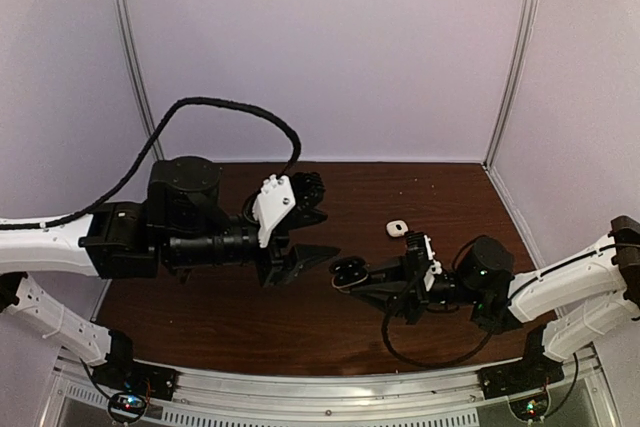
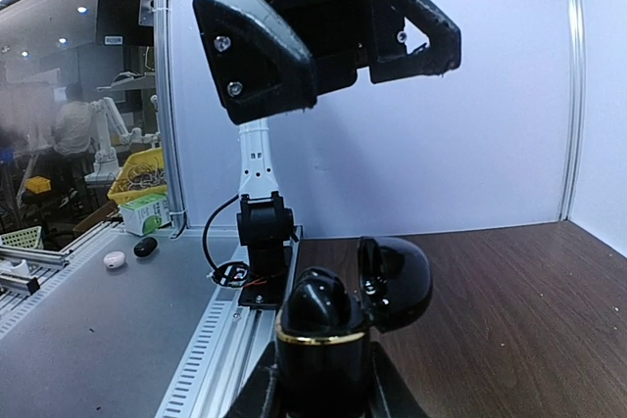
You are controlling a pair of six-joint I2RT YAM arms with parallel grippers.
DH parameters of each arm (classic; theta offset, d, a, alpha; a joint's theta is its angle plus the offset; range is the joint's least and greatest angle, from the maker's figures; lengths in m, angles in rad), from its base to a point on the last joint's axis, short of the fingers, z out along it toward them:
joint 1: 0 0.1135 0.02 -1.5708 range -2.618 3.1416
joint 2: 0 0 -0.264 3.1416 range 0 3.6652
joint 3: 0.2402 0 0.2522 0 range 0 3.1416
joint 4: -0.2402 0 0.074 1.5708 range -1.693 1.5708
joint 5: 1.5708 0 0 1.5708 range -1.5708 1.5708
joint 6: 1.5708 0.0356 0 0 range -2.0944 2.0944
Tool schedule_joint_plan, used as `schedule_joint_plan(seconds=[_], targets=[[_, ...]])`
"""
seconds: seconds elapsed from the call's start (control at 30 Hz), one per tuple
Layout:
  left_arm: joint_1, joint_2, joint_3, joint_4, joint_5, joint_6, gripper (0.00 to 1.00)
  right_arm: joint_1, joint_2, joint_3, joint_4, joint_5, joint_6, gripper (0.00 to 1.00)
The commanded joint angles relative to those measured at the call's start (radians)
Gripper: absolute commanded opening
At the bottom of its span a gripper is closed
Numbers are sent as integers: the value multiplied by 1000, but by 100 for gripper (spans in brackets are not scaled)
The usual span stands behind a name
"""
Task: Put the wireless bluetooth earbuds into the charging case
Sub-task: Close the charging case with the earbuds inside.
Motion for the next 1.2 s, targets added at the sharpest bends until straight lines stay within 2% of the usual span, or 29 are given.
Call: schedule_joint_plan(seconds=[0.0,0.17,0.67,0.97,1.17], targets=[[62,-43,-38,59,143,-54,54,6,-33,-14,41,9,3,0],[151,-53,-82,99,352,-123,59,6,-45,-1,3,-17,-20,0],[154,18,-129,188,538,-121,74,6,-55,24,-25,-23,-29,0],[154,80,-101,181,567,-99,74,5,-61,29,-36,-20,-32,0],[145,97,-102,183,608,-86,65,6,-64,24,-36,9,-34,0]])
